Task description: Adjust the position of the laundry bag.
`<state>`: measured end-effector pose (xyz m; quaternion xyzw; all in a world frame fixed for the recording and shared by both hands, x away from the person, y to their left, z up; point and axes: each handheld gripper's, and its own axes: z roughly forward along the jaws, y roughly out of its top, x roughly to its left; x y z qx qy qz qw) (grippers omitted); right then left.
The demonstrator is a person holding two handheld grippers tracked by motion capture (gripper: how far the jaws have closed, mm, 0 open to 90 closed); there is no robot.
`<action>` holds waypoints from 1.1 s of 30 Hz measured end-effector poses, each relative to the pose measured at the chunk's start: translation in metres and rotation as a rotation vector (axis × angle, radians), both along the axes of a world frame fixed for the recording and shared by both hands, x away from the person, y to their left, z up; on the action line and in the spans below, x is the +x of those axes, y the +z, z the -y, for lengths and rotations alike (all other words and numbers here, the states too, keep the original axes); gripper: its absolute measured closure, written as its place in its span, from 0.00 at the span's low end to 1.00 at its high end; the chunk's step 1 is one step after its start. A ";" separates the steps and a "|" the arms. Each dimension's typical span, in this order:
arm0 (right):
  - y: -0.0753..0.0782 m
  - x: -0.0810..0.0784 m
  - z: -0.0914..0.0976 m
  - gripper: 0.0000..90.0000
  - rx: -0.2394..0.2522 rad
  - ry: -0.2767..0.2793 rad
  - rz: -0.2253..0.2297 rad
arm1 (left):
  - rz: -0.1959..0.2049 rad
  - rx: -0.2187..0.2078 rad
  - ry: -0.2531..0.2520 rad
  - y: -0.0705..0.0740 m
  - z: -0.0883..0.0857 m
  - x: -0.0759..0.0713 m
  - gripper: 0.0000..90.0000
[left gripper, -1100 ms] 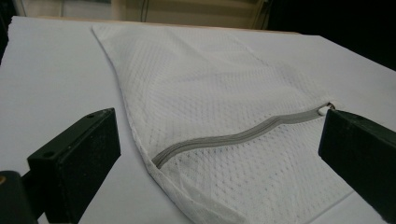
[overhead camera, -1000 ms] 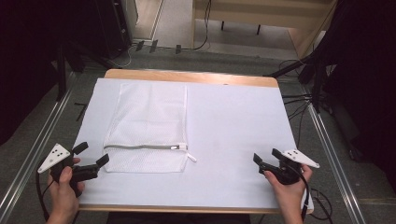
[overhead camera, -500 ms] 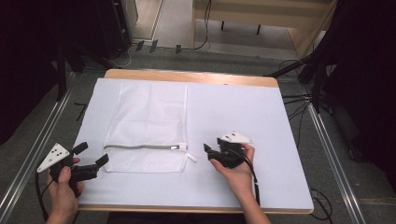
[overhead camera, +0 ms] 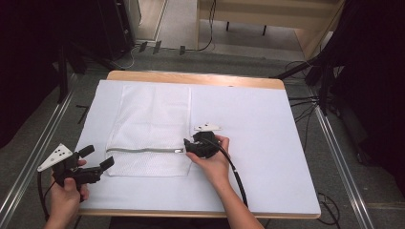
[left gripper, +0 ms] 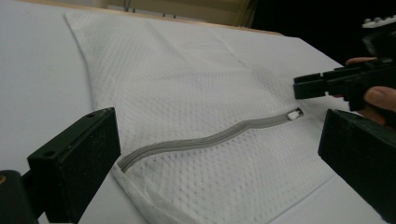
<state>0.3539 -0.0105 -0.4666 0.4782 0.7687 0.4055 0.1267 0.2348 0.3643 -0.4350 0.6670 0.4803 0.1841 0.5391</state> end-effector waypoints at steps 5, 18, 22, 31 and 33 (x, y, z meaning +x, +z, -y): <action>-0.002 0.004 -0.007 0.70 0.032 0.032 -0.022 | 0.025 0.082 0.142 0.005 0.001 -0.001 0.20; 0.003 0.002 0.005 1.00 0.035 0.051 -0.059 | -0.029 0.090 0.050 -0.003 0.005 0.000 0.16; 0.005 -0.003 0.015 1.00 0.018 0.044 -0.046 | -0.029 0.069 0.049 -0.004 0.001 0.000 0.16; 0.005 -0.015 0.067 1.00 0.020 0.024 -0.041 | -0.029 0.051 0.028 -0.005 0.001 0.000 0.17; 0.003 -0.019 0.080 1.00 0.012 0.017 -0.043 | -0.026 0.050 0.024 -0.005 0.003 0.000 0.17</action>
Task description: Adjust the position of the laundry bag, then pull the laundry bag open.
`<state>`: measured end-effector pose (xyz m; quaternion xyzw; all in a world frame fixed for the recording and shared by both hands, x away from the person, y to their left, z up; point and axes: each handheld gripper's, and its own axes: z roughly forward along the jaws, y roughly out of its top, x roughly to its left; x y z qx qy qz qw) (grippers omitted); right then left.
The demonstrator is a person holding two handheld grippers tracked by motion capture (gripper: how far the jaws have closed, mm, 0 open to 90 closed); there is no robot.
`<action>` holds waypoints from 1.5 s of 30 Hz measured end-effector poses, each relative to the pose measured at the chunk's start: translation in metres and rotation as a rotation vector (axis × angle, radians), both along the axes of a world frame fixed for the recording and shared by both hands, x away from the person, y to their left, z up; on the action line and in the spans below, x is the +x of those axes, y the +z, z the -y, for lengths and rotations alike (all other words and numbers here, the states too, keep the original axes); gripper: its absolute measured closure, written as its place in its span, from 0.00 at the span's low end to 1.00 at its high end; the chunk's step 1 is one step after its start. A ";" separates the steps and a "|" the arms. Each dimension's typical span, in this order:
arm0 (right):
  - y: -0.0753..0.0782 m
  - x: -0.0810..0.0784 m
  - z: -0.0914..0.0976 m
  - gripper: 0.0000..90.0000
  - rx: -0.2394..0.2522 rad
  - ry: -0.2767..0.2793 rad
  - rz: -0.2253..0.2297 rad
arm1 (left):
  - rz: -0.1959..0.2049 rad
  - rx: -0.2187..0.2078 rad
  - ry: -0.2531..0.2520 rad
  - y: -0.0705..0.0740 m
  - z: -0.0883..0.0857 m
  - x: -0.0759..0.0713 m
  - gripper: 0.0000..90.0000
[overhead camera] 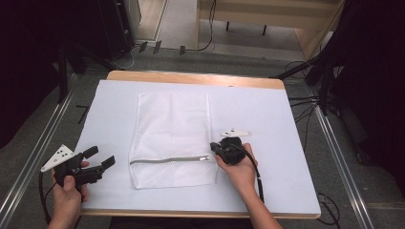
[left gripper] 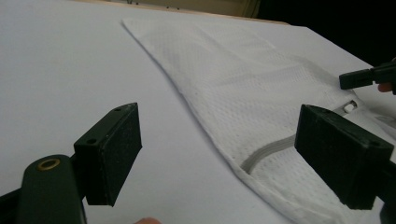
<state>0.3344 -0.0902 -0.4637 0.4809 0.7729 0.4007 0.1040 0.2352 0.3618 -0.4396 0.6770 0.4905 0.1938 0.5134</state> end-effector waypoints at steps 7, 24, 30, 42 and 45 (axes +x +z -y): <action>-0.006 -0.019 0.043 1.00 0.002 -0.015 -0.009 | -0.007 -0.002 -0.019 -0.002 0.004 0.000 0.17; -0.011 -0.059 0.077 0.64 0.010 -0.108 0.073 | -0.012 -0.003 -0.035 -0.003 0.008 0.000 0.17; -0.009 -0.082 0.085 0.50 0.005 -0.117 0.114 | -0.010 0.002 -0.052 -0.002 0.015 -0.003 0.17; -0.014 -0.093 0.090 0.45 0.042 -0.032 0.066 | -0.011 -0.062 -0.182 0.001 0.063 -0.005 0.15; -0.016 -0.094 0.087 0.41 0.032 0.001 0.059 | -0.027 -0.046 -0.182 0.004 0.084 -0.004 0.26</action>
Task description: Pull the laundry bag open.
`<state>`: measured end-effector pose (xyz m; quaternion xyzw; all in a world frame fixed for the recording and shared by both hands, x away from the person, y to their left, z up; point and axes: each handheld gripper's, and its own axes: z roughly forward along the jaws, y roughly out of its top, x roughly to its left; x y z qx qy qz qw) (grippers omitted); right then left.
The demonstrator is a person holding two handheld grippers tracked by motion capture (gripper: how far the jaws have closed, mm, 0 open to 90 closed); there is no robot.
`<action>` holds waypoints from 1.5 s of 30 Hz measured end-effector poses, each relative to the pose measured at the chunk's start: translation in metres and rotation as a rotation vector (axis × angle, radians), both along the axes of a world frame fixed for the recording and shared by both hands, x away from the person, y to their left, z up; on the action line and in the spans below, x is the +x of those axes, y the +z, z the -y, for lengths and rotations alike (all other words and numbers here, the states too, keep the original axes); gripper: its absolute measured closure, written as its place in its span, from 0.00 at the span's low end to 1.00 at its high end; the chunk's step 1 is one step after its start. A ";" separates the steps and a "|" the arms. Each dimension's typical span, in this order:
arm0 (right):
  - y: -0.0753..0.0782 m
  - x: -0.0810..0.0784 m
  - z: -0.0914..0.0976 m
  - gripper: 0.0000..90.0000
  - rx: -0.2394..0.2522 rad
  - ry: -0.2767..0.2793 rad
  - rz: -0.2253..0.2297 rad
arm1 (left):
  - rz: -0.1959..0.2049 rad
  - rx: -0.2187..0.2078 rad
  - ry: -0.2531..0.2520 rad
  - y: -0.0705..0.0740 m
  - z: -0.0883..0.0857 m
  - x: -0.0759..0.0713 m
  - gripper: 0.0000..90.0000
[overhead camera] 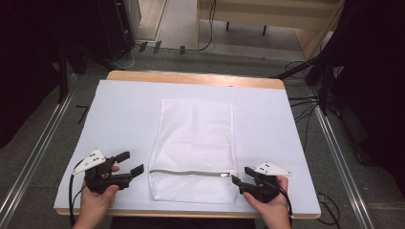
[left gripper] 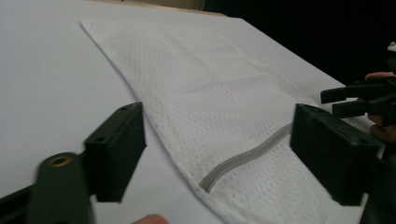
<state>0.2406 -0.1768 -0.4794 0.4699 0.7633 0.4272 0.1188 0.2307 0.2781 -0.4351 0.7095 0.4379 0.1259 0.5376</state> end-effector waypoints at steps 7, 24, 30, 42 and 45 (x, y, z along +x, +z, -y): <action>-0.003 0.005 -0.006 0.37 -0.023 0.053 -0.016 | -0.023 0.071 -0.094 0.001 0.052 0.002 0.60; -0.005 0.001 -0.022 0.39 -0.165 0.101 0.026 | -0.179 0.136 -0.270 -0.021 0.171 0.024 0.92; -0.004 -0.003 -0.025 0.59 -0.180 0.058 0.047 | -0.209 0.154 -0.291 -0.025 0.191 0.029 0.89; 0.013 -0.004 -0.035 0.95 -0.119 0.123 0.077 | -0.206 0.210 -0.296 -0.032 0.204 0.037 0.76; 0.016 -0.004 -0.037 0.94 -0.086 0.140 0.081 | -0.181 0.220 -0.301 -0.031 0.202 0.037 0.76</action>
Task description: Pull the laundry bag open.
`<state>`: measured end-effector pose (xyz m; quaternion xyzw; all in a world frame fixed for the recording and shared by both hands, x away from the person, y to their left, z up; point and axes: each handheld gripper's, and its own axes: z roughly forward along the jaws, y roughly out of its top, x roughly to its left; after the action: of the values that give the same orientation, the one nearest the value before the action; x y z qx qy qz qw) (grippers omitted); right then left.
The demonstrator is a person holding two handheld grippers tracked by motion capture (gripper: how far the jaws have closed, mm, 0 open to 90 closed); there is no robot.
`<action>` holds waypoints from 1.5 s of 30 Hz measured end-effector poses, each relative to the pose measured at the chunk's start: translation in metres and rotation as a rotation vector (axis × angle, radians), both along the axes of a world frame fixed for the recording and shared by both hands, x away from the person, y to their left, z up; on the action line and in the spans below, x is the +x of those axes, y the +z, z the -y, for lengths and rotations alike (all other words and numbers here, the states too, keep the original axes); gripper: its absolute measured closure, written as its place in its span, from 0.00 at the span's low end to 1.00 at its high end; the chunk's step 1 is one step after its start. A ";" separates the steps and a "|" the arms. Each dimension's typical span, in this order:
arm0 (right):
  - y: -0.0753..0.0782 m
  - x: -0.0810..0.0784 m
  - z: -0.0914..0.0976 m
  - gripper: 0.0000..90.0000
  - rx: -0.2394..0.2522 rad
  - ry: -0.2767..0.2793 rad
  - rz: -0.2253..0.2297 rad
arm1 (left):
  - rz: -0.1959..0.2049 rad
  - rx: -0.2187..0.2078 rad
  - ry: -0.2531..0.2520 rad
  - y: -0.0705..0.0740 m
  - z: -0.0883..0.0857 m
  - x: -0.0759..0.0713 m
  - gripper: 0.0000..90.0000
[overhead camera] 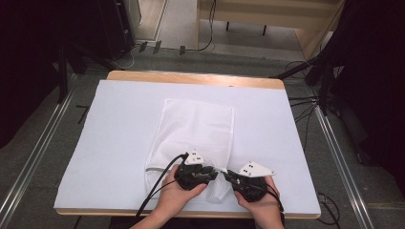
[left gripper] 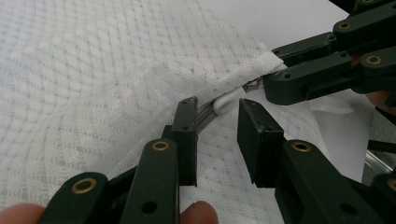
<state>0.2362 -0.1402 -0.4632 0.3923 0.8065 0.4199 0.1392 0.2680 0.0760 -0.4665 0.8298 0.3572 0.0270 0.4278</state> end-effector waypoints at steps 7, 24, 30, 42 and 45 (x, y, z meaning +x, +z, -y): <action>0.004 0.000 0.002 0.94 0.077 0.038 -0.006 | 0.029 0.024 -0.027 -0.002 0.001 -0.002 0.74; 0.012 -0.002 -0.002 0.90 0.134 0.067 0.029 | 0.154 0.079 -0.074 0.004 0.006 -0.014 0.91; 0.012 -0.001 0.004 0.90 0.144 0.015 0.032 | 0.156 0.048 -0.081 0.007 0.001 -0.014 0.91; 0.013 -0.003 -0.001 0.92 0.072 -0.019 0.047 | 0.153 -0.007 -0.086 0.012 -0.003 -0.015 0.90; 0.012 -0.002 -0.002 0.92 0.072 -0.011 0.040 | 0.134 -0.001 -0.097 0.011 -0.001 -0.014 0.89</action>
<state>0.2339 -0.1385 -0.4514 0.3930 0.7859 0.4554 0.1433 0.2537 0.0765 -0.4559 0.8423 0.2871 0.0618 0.4520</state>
